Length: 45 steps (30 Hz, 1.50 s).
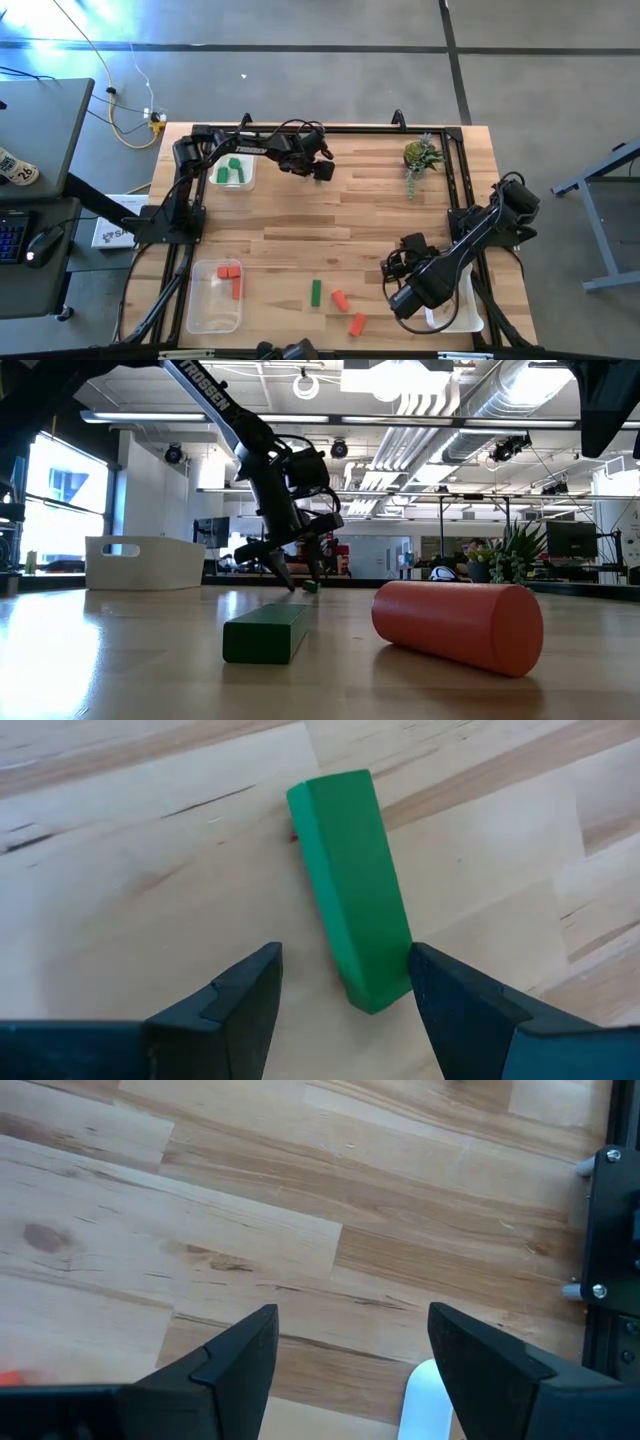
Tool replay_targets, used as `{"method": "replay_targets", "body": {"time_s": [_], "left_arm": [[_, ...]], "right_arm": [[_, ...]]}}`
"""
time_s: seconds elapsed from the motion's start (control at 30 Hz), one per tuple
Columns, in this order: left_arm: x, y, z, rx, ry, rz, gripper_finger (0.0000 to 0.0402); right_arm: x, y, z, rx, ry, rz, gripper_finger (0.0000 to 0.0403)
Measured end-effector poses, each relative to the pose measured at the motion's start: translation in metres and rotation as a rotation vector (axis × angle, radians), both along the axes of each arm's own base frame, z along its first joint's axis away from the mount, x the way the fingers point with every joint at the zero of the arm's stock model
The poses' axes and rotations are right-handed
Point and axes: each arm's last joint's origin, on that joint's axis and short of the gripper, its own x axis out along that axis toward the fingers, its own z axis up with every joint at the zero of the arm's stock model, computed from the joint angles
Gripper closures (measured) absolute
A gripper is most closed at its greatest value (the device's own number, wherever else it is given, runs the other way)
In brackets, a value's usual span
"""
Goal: Sort & place blocks by color
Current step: Put the green block into the top white bin
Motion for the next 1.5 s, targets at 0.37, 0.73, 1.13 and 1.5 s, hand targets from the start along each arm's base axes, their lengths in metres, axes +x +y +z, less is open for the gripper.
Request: {"method": "replay_targets", "body": {"time_s": [0.37,0.73,1.13,1.5], "left_arm": [[-0.001,-0.001,0.003,-0.004,0.045,-0.018,0.0195],[0.017,-0.003,0.02,0.096,0.027,-0.029,0.0195],[0.017,0.002,-0.001,0.038,0.052,-0.02,0.0195],[0.017,0.0,-0.001,0.09,0.096,-0.086,0.0198]], "right_arm": [[0.0,-0.001,0.0,-0.019,-0.015,0.007,0.0158],[0.0,-0.001,0.0,-0.021,-0.017,0.002,0.0158],[0.0,-0.001,0.0,-0.021,-0.017,0.0,0.0158],[0.0,-0.001,0.001,-0.028,-0.01,0.001,0.0158]]}}
